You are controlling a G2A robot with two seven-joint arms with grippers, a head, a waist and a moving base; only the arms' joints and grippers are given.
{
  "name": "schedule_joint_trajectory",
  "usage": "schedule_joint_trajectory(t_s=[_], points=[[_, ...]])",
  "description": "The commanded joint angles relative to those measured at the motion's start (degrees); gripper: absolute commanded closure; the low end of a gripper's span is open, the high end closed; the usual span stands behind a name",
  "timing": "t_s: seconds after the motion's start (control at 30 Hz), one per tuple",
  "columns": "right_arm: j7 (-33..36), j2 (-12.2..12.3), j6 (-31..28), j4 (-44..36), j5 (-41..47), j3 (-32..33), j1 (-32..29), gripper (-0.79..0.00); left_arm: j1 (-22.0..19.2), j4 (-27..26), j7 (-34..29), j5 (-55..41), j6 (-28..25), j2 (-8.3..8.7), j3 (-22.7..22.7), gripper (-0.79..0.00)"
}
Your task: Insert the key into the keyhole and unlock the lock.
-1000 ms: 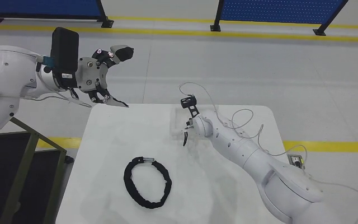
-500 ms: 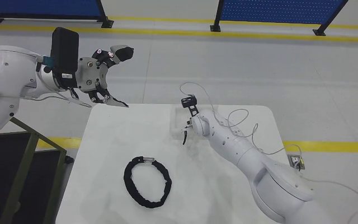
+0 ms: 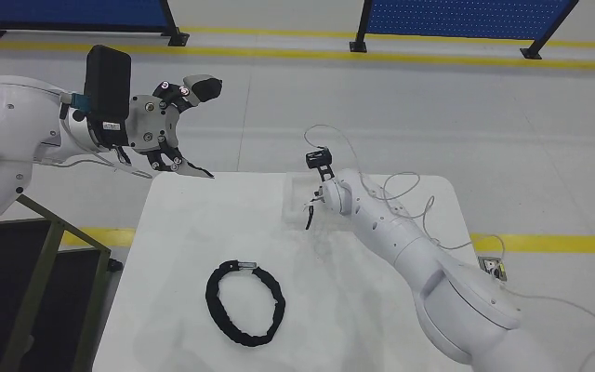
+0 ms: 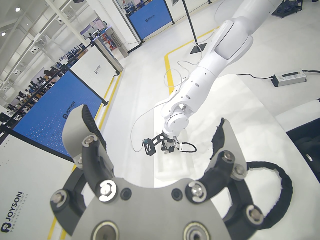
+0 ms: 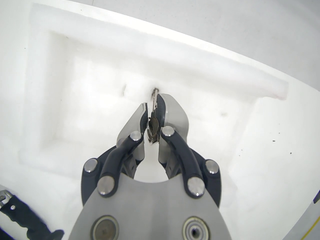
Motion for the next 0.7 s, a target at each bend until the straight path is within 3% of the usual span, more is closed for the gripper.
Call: schedule_joint_trajectory(t_s=[0.0,0.37,0.67], points=[[0.8,0.2,-0.1,-0.3,0.1,0.7,0.2,0.000,0.0,0.0,0.0,0.0,0.0,0.00,0.0,-0.785],[7.7,2.3,-2.8,-4.6,1.0,5.5,0.1,0.000,0.0,0.0,0.0,0.0,0.0,0.00,0.0,-0.785],[16.4,7.5,-6.8,-16.5,3.8,14.9,-3.7,0.000,0.0,0.0,0.0,0.0,0.0,0.00,0.0,-0.785]])
